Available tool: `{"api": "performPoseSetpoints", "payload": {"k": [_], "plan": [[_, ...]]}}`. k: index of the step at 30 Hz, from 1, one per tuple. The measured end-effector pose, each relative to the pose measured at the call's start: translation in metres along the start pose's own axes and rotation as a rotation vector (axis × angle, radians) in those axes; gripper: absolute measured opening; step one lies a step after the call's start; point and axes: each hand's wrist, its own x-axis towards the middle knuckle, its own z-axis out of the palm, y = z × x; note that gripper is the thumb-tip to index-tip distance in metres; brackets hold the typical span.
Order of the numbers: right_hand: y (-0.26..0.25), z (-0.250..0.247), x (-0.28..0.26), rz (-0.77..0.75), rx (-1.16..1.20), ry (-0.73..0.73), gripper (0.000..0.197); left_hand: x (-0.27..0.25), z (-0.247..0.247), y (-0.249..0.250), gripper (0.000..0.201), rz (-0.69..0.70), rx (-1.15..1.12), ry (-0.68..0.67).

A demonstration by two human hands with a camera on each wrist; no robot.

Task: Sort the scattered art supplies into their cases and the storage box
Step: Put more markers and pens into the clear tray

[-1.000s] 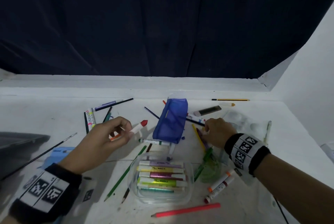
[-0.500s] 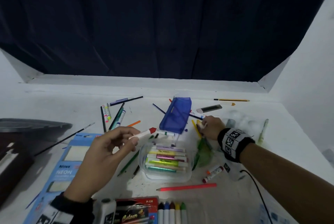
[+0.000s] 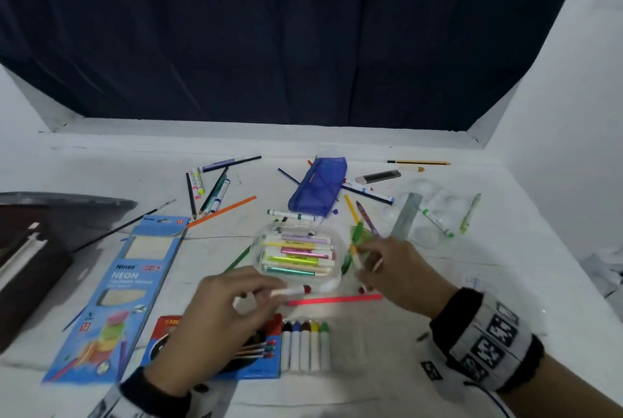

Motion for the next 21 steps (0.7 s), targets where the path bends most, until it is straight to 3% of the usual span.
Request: {"api": "performPoseSetpoints", "payload": {"k": [4, 8, 11, 15, 17, 19, 21], "plan": [[0.005, 0.018, -0.036, -0.045, -0.106, -0.199, 0.031, -0.004, 0.028, -0.004, 0.025, 0.125, 0.157, -0.202], [0.011, 0.035, -0.05, -0.012, -0.112, -0.233, 0.032, -0.003, 0.051, -0.004, 0.021, 0.273, 0.349, -0.29], [0.009, 0.042, -0.052, -0.024, -0.111, -0.225, 0.029, -0.003, 0.064, -0.005, 0.02, 0.31, 0.479, -0.321], [0.002, 0.047, -0.053, -0.058, -0.116, -0.252, 0.006, -0.005, 0.076, -0.001, 0.023, 0.272, 0.56, -0.401], [0.001, 0.049, -0.053, -0.063, -0.098, -0.262, 0.021, -0.003, 0.08, -0.002, 0.029, 0.227, 0.528, -0.419], [0.001, 0.051, -0.054, -0.058, -0.108, -0.255, 0.007, -0.003, 0.081, -0.002, 0.038, 0.144, 0.501, -0.48], [0.002, 0.053, -0.055, -0.064, -0.12, -0.25, 0.014, -0.002, 0.08, -0.004, 0.039, 0.119, 0.497, -0.488]]}}
